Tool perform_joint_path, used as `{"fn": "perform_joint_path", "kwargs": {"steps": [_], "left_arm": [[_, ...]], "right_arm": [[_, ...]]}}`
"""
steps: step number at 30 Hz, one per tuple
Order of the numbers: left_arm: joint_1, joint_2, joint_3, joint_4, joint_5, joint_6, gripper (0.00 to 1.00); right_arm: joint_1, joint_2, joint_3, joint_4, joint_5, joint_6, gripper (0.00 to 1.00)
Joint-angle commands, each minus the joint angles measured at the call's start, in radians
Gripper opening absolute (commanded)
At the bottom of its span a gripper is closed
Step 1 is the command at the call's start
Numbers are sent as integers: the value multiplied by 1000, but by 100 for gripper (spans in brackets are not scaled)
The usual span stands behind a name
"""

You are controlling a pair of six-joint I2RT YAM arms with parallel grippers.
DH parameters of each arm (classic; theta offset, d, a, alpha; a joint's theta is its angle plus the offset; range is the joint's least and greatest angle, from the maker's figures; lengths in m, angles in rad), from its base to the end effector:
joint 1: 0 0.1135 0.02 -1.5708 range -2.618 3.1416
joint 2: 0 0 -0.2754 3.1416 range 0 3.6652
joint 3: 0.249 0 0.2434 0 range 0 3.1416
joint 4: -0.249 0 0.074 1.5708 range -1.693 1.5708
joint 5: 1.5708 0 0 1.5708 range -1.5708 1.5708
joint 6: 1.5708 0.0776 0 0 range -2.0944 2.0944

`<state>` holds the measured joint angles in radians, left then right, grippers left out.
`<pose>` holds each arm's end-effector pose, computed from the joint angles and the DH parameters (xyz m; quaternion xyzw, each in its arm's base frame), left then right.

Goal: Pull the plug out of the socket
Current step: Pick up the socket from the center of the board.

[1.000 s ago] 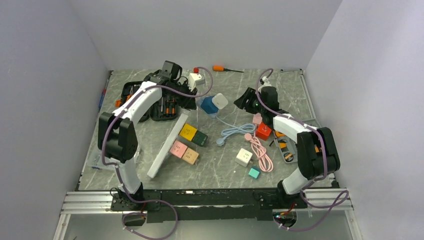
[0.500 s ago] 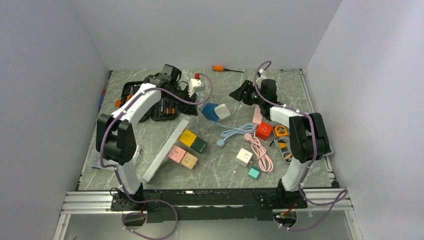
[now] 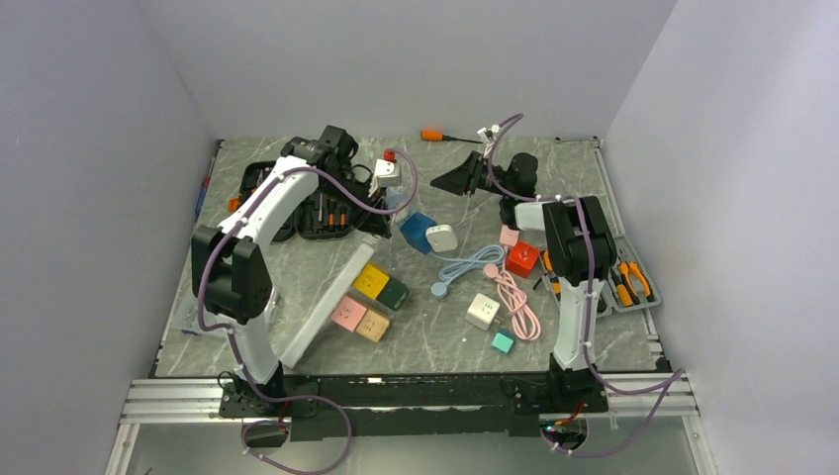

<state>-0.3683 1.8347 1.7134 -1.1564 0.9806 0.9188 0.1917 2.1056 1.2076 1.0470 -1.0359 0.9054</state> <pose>0.3193 -0.1923 0.2982 0.5787 0.6569 -0.4133 0.2506 0.4453 0.1544 0.2202 -0.1535 0.6623 0.6190 0.3933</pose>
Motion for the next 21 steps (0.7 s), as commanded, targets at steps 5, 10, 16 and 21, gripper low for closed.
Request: {"fn": "perform_joint_path", "kwargs": {"steps": [5,10,16,21], "left_arm": [[-4,1,78,-116,143,120,0],[-4,23,123,-143,133,147,0],[0,34,171,-176,135,157,0],[10,22,154,-148,127,147,0]], "right_arm": [[82,9,82,103,-217,-73,66],[117,6,101,13,-255,-177,67],[133,42,110,117,-311,-105,66],[122,105,87,624,-349,321,63]]}}
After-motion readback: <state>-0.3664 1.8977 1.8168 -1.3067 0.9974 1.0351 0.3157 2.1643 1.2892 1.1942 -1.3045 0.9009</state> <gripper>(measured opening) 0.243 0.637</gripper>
